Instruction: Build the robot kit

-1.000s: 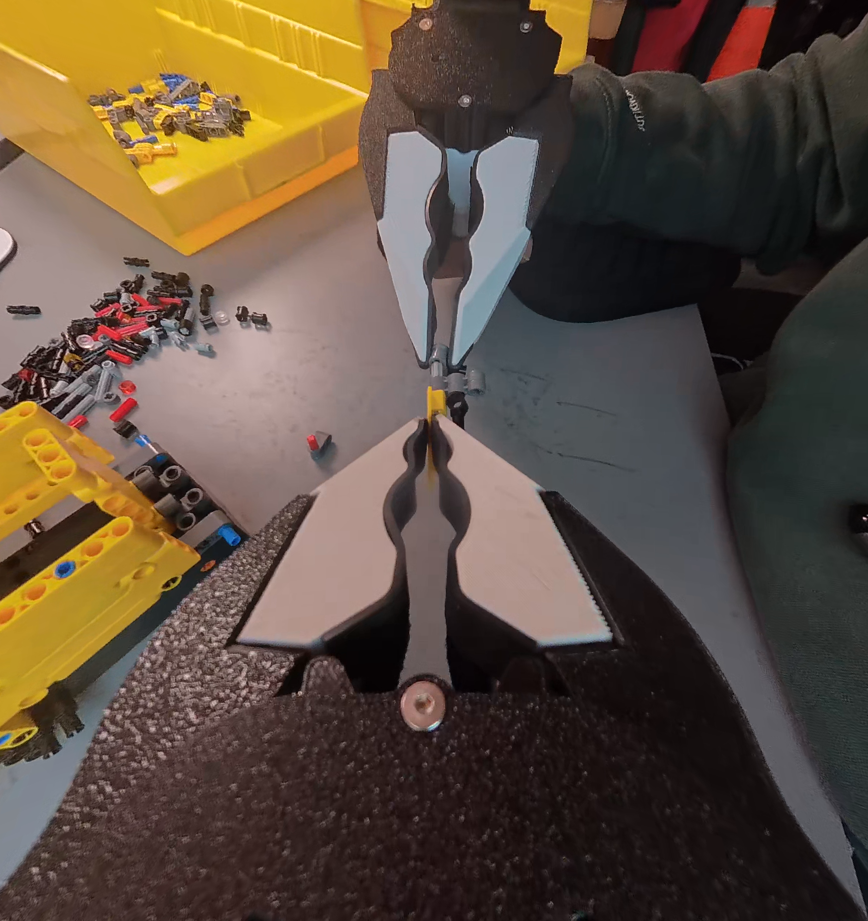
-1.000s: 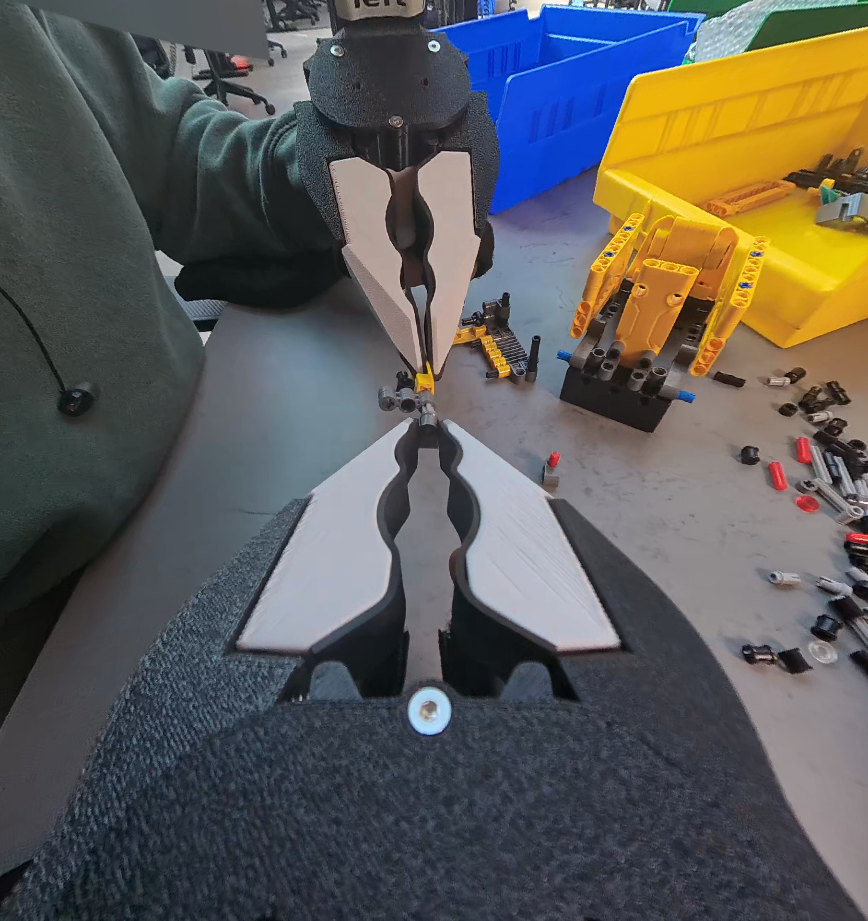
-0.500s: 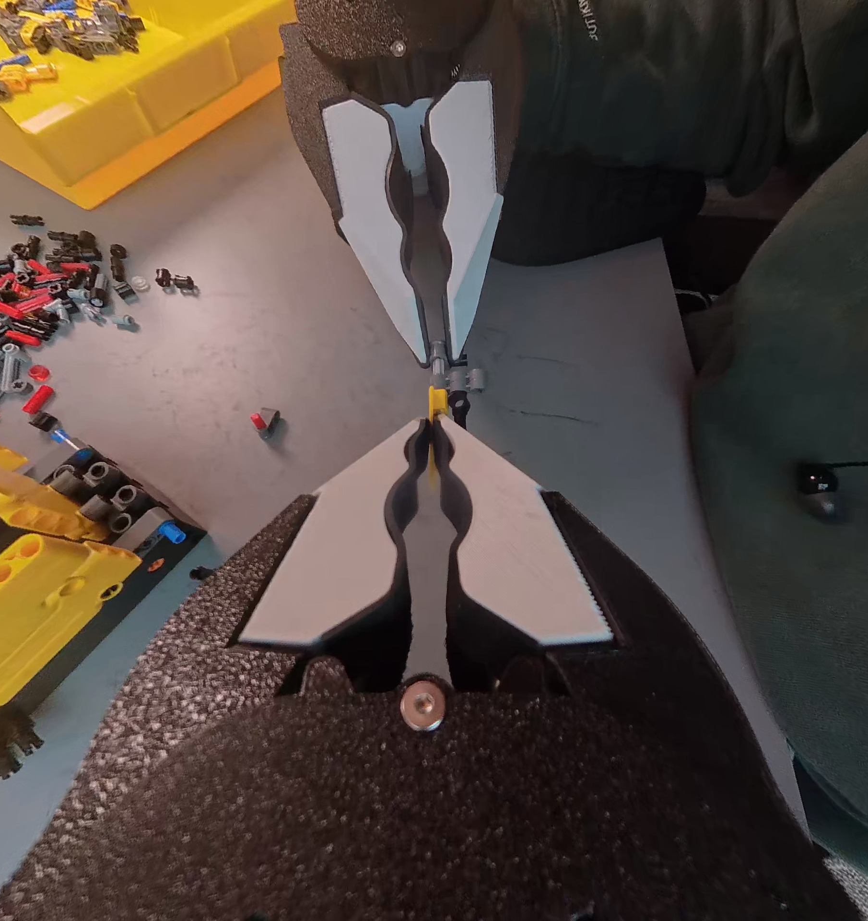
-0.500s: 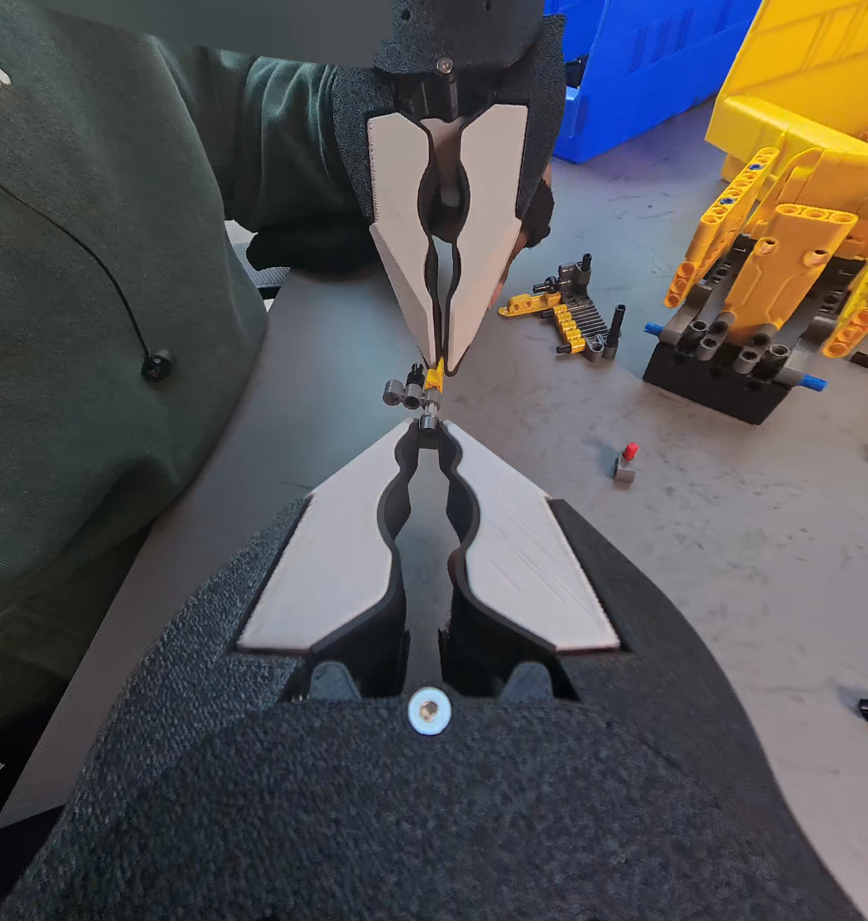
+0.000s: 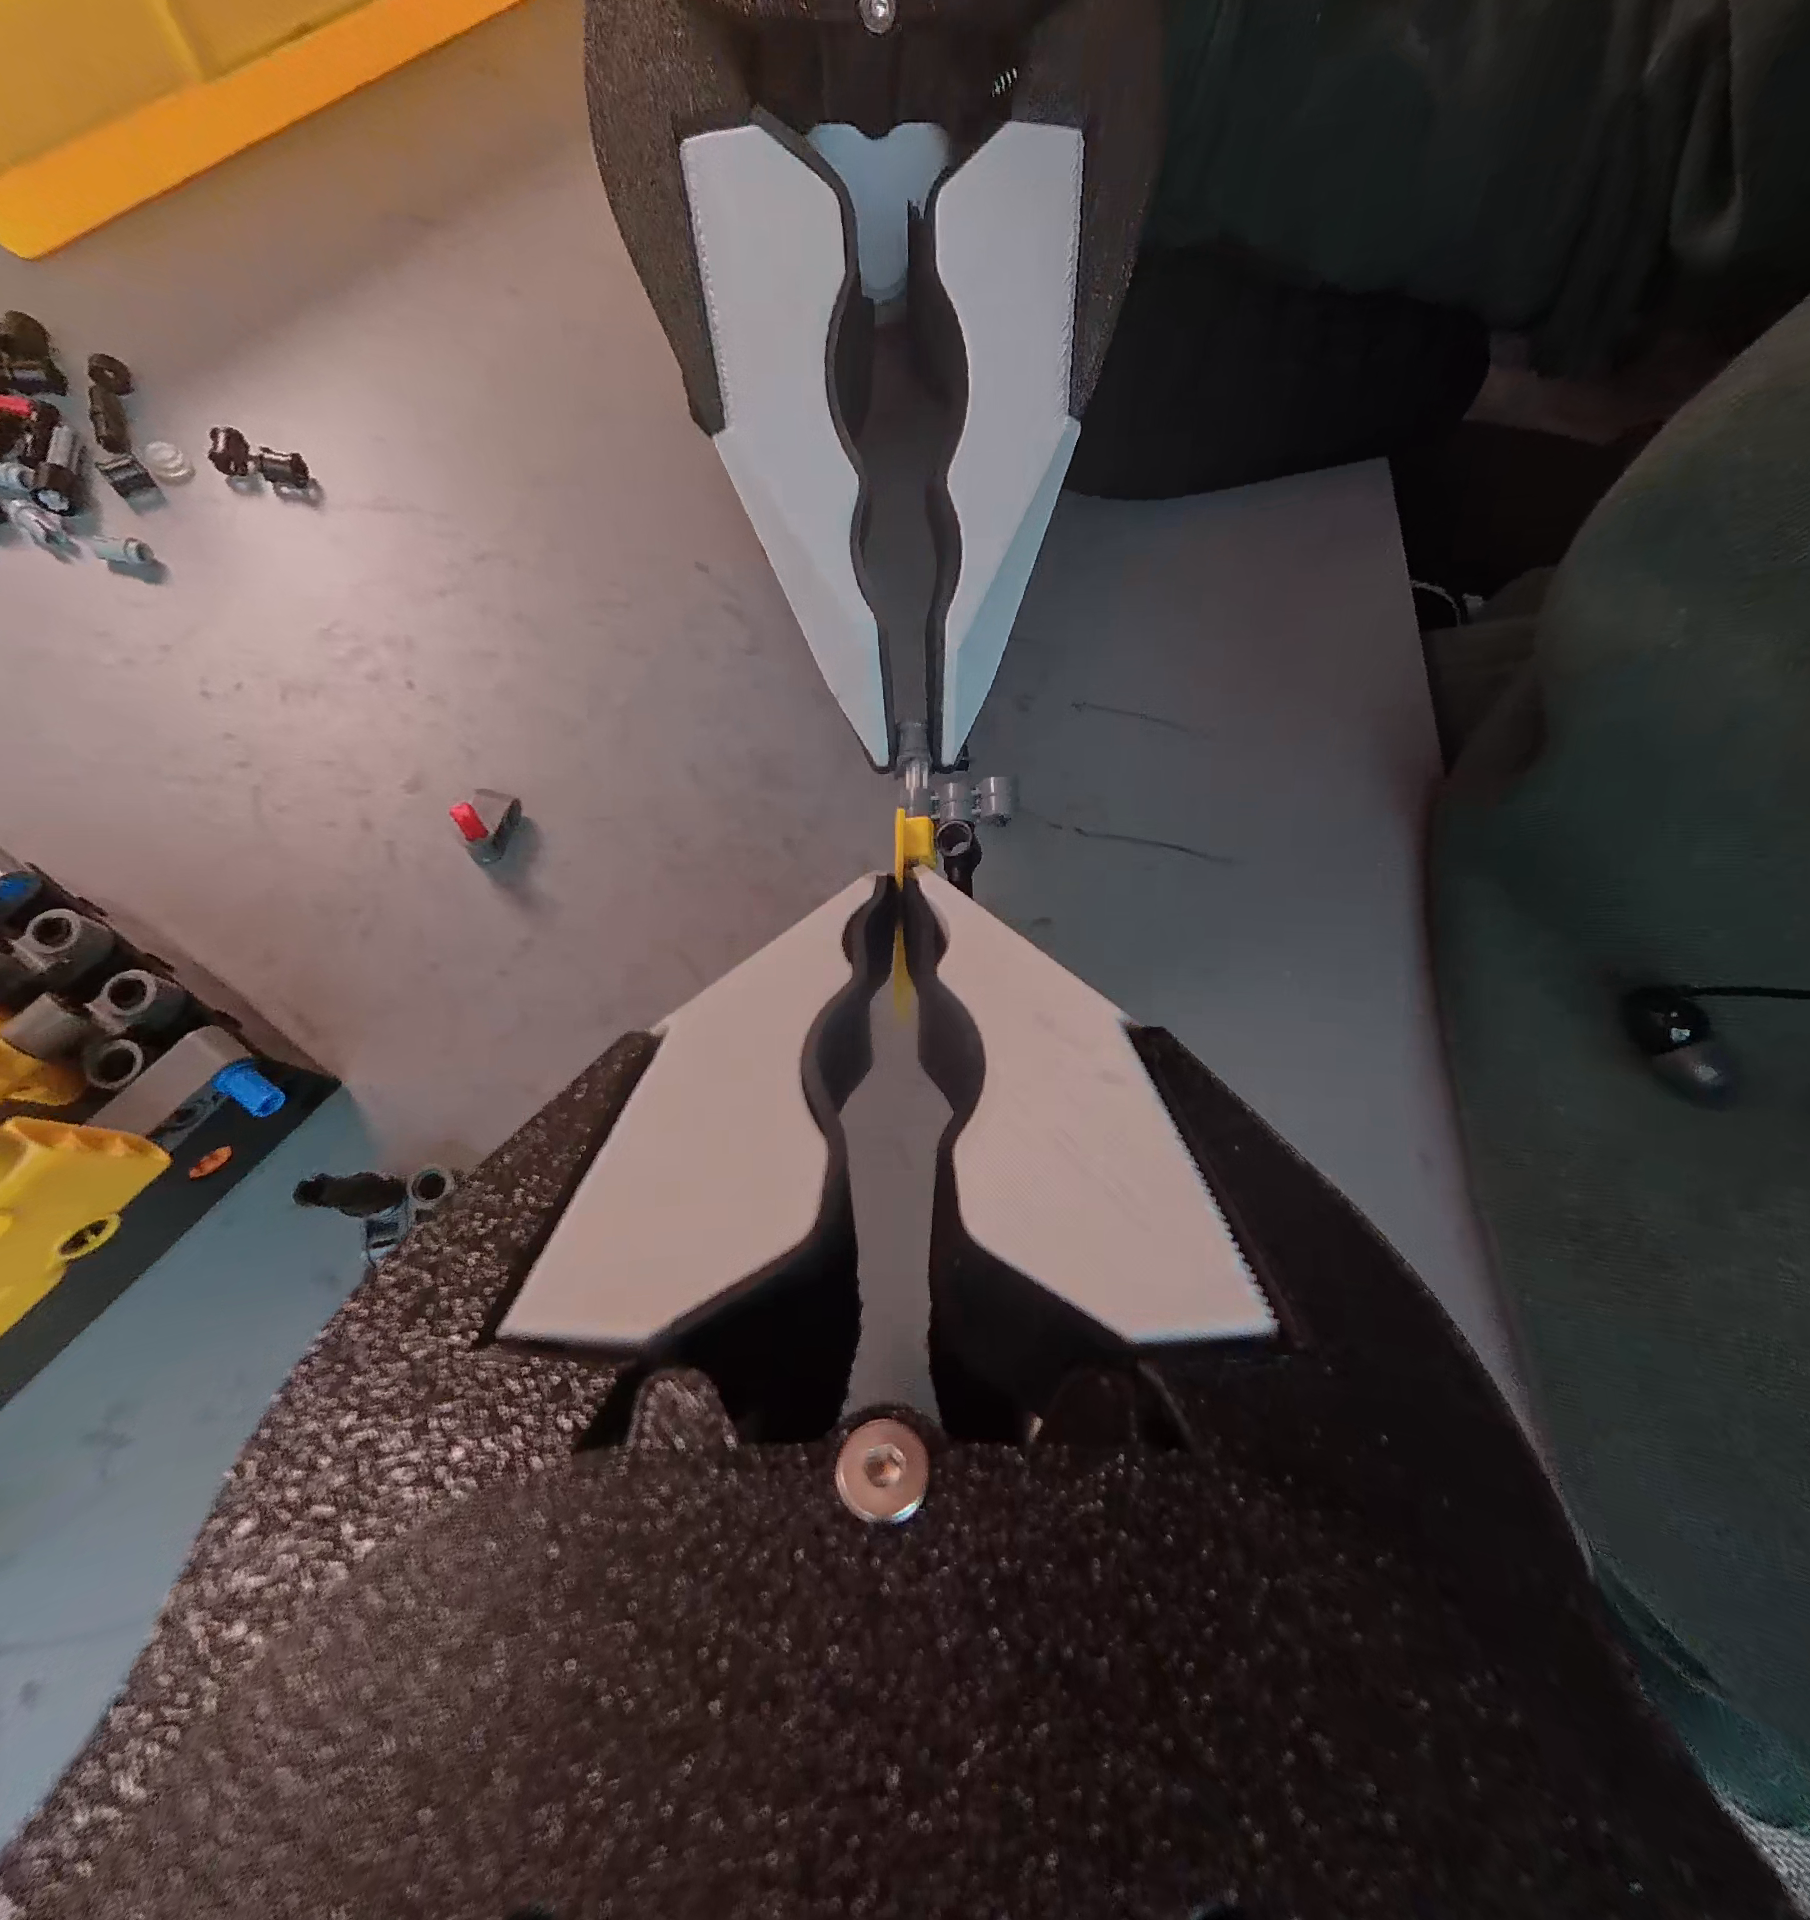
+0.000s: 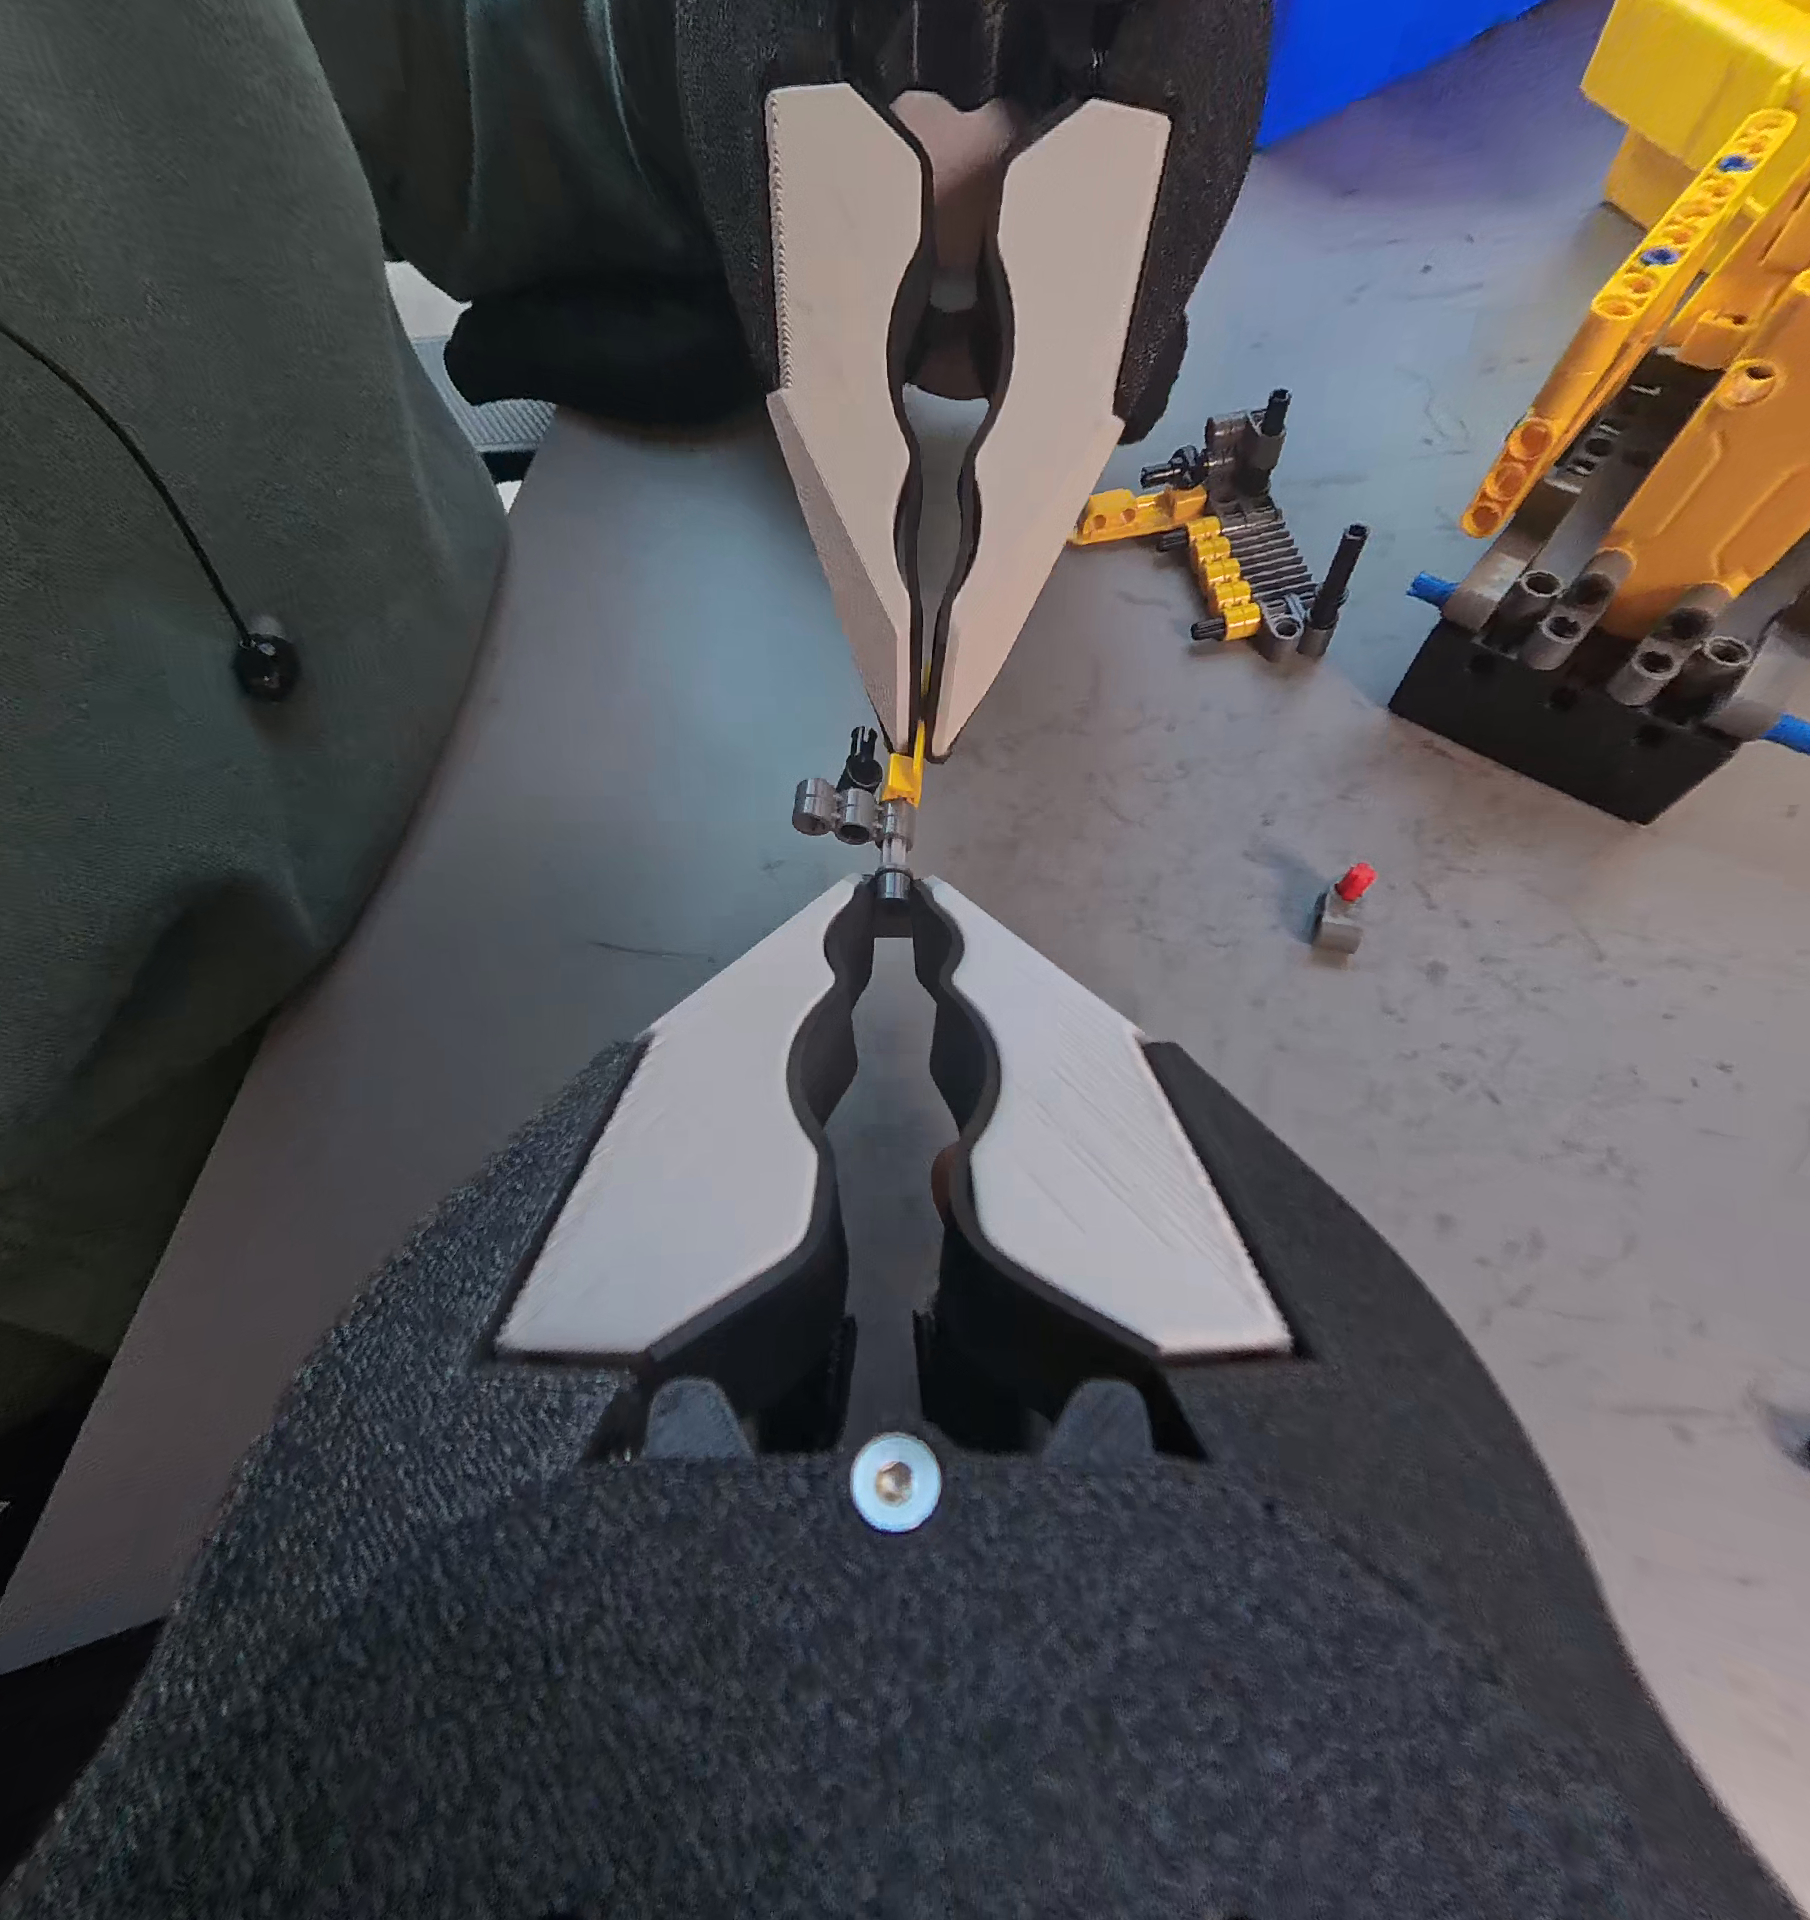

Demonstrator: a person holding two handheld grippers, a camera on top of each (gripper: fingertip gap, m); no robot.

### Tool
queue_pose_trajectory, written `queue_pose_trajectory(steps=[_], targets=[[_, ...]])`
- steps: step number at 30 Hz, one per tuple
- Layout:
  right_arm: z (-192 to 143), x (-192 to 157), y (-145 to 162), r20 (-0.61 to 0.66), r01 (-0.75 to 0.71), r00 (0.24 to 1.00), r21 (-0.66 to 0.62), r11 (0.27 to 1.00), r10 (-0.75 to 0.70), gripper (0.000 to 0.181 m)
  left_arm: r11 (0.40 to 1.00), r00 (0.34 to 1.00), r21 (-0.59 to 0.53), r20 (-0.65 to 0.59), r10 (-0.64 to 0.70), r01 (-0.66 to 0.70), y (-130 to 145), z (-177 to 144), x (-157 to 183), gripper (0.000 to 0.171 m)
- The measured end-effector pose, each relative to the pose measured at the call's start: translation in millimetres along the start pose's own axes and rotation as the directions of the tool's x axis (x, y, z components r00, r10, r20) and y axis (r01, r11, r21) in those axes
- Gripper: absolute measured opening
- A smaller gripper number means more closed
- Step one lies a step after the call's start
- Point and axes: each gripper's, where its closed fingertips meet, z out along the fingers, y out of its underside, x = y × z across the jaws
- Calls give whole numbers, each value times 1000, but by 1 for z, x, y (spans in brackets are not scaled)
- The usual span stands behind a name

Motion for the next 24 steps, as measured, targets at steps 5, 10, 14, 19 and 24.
queue_pose_trajectory(steps=[5,10,14,19,24], targets=[[-3,3,-1,-10,-9,1000,13,1000,9,5,999,1000,33,21,6,-7,-5,-1,-3,0],[-17,9,-15,-10,-54,998,124,991,55,5,986,999,165,48,-18,10,-24,-11,-10,0],[-30,10,-32,3,-72,997,231,970,73,5,965,999,259,34,-41,31,-38,-20,-10,0],[-27,7,-30,11,-64,998,213,975,64,5,973,999,230,30,-13,6,-34,-17,-7,0],[-20,3,-20,26,-61,998,146,987,58,5,986,996,150,67,57,-67,-25,-10,-5,0]])
